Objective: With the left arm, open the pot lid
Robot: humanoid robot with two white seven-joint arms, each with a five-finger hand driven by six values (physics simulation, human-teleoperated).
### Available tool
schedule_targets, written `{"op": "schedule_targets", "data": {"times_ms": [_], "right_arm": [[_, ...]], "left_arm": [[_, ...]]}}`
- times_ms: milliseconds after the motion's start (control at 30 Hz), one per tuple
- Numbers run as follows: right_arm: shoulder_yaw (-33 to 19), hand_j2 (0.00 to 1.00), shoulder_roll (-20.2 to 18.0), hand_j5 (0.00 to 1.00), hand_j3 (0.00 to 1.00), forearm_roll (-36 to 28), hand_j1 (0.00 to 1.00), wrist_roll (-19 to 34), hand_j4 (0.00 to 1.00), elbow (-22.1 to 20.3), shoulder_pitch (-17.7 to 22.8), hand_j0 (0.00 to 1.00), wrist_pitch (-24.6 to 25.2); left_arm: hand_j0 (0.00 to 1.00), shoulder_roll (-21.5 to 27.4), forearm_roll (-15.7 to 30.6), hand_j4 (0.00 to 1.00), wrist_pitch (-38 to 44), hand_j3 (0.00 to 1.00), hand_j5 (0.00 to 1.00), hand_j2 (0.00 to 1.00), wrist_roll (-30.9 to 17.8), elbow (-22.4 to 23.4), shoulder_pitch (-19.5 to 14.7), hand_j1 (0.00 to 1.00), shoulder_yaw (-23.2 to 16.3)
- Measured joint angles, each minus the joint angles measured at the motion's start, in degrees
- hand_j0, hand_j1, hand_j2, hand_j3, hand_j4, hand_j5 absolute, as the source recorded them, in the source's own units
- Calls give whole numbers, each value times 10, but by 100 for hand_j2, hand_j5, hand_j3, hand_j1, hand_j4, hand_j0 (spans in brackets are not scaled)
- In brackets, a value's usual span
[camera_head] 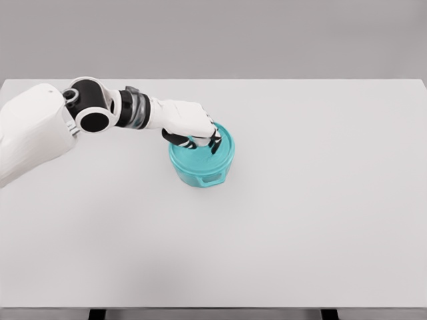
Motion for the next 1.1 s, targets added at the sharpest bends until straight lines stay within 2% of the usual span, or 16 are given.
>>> {"op": "schedule_targets", "data": {"times_ms": [267, 400, 567, 700, 733, 800, 833, 867, 1100], "right_arm": [[0, 100, 0, 100, 100, 0, 100, 0, 100, 0, 0, 100, 0], [0, 100, 0, 100, 100, 0, 100, 0, 100, 0, 1, 100, 0], [0, 100, 0, 100, 100, 0, 100, 0, 100, 0, 0, 100, 0], [0, 100, 0, 100, 100, 0, 100, 0, 100, 0, 1, 100, 0], [0, 100, 0, 100, 100, 0, 100, 0, 100, 0, 0, 100, 0], [0, 100, 0, 100, 100, 0, 100, 0, 100, 0, 1, 100, 0], [0, 100, 0, 100, 100, 0, 100, 0, 100, 0, 1, 100, 0], [0, 100, 0, 100, 100, 0, 100, 0, 100, 0, 1, 100, 0], [0, 100, 0, 100, 100, 0, 100, 0, 100, 0, 0, 100, 0]], "left_arm": [[38, 26, 2, 38, -21, 38, 38, 38, 0, -4, -30, 38, 0], [38, 88, 2, 38, -68, 38, 38, 38, 0, -7, -32, 38, 0], [38, 198, -1, 38, -110, 38, 38, 38, 1, -27, -26, 38, 0], [43, 232, -2, 43, -117, 43, 43, 43, 0, -34, -11, 43, -1], [51, 233, -2, 51, -118, 51, 51, 51, 0, -34, -7, 51, -1], [89, 231, -1, 89, -118, 89, 89, 89, 0, -34, -4, 89, -1], [96, 230, 0, 96, -119, 96, 96, 96, 0, -34, -4, 96, 0], [100, 229, 0, 100, -119, 100, 100, 100, 0, -34, -4, 100, 0], [100, 226, 2, 100, -119, 100, 100, 100, 0, -31, -2, 100, -1]]}}
